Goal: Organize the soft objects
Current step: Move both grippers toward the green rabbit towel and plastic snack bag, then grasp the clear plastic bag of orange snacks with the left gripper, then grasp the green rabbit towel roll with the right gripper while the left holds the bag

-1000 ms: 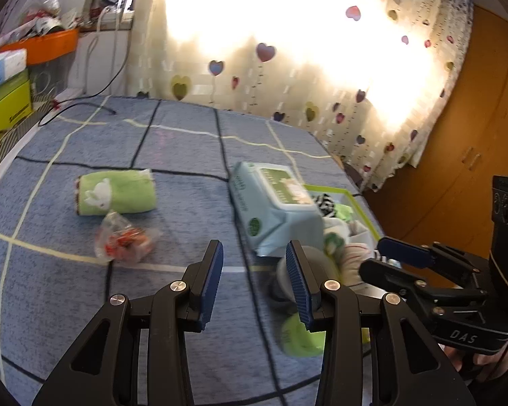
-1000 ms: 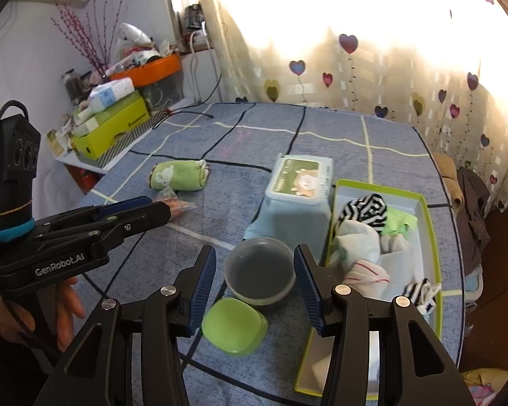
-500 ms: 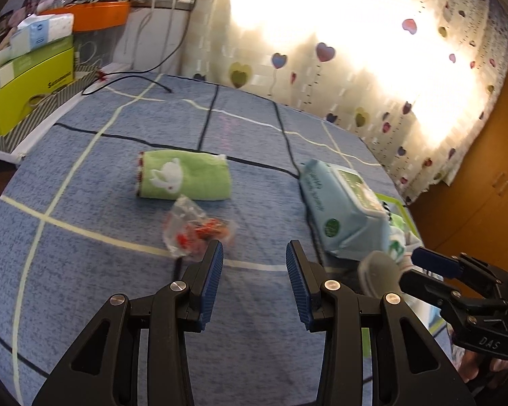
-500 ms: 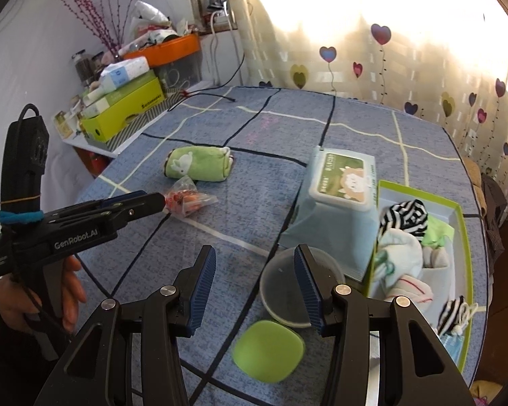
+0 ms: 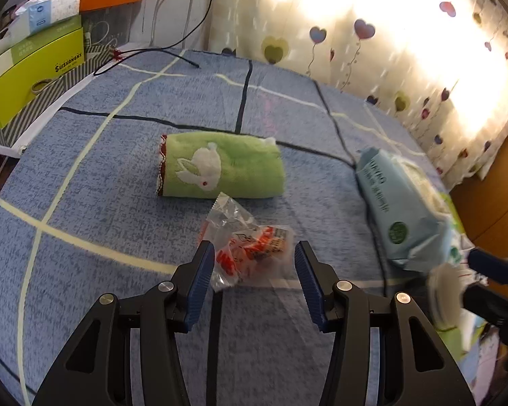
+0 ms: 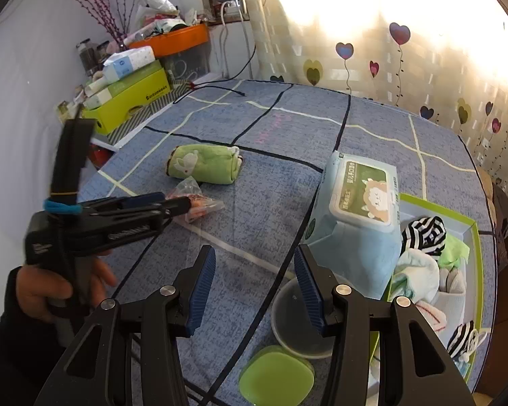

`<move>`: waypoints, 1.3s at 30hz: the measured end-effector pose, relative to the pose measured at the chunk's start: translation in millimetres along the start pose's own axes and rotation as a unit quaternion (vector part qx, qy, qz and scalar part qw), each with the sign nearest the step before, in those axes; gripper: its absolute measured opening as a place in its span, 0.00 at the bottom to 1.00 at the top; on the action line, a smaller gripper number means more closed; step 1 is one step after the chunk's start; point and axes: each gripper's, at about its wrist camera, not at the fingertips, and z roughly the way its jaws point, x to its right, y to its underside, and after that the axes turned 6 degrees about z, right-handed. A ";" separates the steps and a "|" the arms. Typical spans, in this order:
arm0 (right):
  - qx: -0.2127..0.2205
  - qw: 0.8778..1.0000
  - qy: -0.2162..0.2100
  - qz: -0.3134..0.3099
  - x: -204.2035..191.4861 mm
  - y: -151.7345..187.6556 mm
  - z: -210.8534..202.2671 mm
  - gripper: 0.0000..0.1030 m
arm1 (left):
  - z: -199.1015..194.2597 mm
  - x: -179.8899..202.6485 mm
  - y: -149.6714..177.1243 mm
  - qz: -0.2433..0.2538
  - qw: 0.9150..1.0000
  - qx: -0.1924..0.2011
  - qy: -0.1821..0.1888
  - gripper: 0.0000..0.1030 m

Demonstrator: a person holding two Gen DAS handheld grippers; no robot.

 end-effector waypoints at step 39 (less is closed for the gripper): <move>-0.102 0.956 -0.025 -0.272 -91.1 -93.1 137.9 0.55 | -34.4 -76.6 12.1 -0.084 0.995 0.043 0.013 0.33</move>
